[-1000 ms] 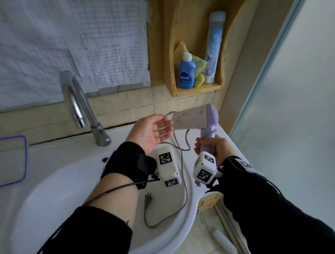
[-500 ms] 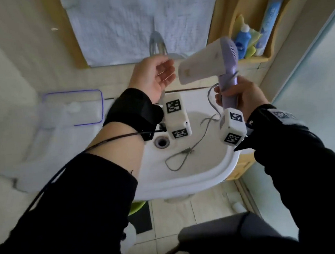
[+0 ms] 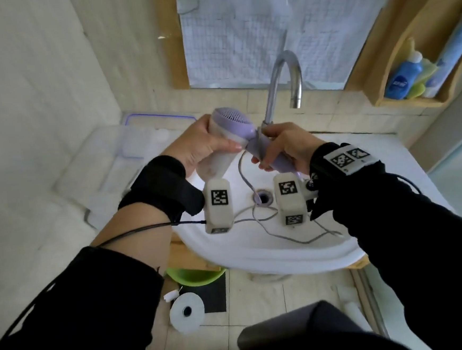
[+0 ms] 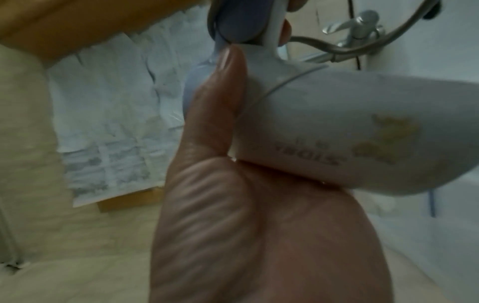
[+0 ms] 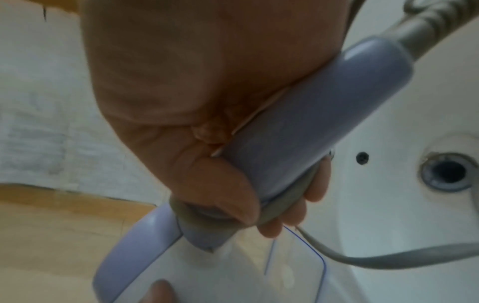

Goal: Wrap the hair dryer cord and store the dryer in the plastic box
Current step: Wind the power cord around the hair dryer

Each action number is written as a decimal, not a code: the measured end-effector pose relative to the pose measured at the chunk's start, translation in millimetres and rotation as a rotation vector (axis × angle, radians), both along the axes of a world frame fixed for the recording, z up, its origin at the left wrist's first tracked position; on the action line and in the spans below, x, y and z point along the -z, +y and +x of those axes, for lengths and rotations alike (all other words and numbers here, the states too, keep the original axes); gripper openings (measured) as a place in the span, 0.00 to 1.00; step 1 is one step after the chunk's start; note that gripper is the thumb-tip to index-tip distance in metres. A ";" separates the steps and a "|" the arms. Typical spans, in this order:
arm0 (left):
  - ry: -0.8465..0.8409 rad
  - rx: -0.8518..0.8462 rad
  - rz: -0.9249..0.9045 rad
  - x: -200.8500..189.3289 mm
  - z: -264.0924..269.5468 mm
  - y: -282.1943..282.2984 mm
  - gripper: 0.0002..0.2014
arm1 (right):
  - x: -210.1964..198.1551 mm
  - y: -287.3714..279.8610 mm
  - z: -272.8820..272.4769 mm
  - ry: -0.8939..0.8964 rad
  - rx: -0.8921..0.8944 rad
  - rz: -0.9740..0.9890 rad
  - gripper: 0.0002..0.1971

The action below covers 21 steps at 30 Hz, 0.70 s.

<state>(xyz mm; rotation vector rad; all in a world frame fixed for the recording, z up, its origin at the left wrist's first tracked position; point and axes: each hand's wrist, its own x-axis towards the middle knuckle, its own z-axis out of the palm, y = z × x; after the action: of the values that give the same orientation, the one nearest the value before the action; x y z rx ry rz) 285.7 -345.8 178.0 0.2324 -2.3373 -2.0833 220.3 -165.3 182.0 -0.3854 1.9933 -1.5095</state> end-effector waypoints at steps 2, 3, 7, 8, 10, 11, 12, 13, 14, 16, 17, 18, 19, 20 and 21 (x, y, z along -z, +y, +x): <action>-0.031 -0.064 0.011 12.4 8.5 -9.1 0.39 | 10.7 -13.5 3.3 -0.041 -0.067 0.008 0.19; -0.042 -0.098 0.019 19.2 13.0 -15.4 0.38 | 15.8 -20.8 3.4 -0.063 -0.102 0.006 0.17; -0.074 -0.162 0.083 38.6 30.7 -31.6 0.39 | 29.2 -29.8 -3.1 -0.134 -0.084 -0.033 0.06; -0.076 -0.167 0.108 40.2 34.3 -35.2 0.37 | 30.7 -29.4 -7.0 -0.146 -0.058 -0.054 0.04; -0.070 -0.163 0.144 42.2 39.8 -42.3 0.33 | 33.4 -27.5 -14.0 -0.171 -0.019 -0.082 0.05; -0.063 -0.156 0.158 42.6 41.6 -45.0 0.32 | 35.0 -26.6 -15.7 -0.181 -0.021 -0.086 0.06; -0.056 -0.147 0.168 43.2 42.8 -47.0 0.33 | 36.9 -26.4 -16.3 -0.197 -0.045 -0.092 0.07; -0.053 -0.144 0.174 44.2 43.1 -48.3 0.34 | 39.2 -26.9 -15.6 -0.224 -0.086 -0.104 0.09; -0.050 -0.144 0.180 45.2 43.2 -49.6 0.35 | 40.9 -27.8 -14.1 -0.257 -0.134 -0.124 0.11; -0.047 -0.147 0.194 47.2 43.5 -53.1 0.35 | 42.5 -30.6 -9.7 -0.329 -0.216 -0.181 0.12; -0.048 -0.150 0.199 48.0 43.6 -55.2 0.35 | 42.8 -31.9 -8.7 -0.352 -0.243 -0.204 0.13; -0.052 -0.155 0.202 48.6 44.2 -58.4 0.35 | 42.2 -32.5 -8.3 -0.360 -0.267 -0.216 0.13; -0.053 -0.159 0.206 48.7 44.8 -61.4 0.34 | 41.1 -32.6 -8.6 -0.360 -0.280 -0.224 0.15; -0.055 -0.164 0.214 48.5 45.3 -64.2 0.33 | 39.6 -31.4 -10.2 -0.365 -0.284 -0.243 0.17; -0.055 -0.173 0.227 48.3 46.1 -66.5 0.32 | 38.0 -29.5 -11.9 -0.380 -0.278 -0.272 0.19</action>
<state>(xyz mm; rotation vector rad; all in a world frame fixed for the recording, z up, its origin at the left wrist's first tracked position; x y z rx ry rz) 331.8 -412.3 129.6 0.4801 -2.0201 -2.2779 208.4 -194.8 144.0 -0.4290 1.3870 -1.5426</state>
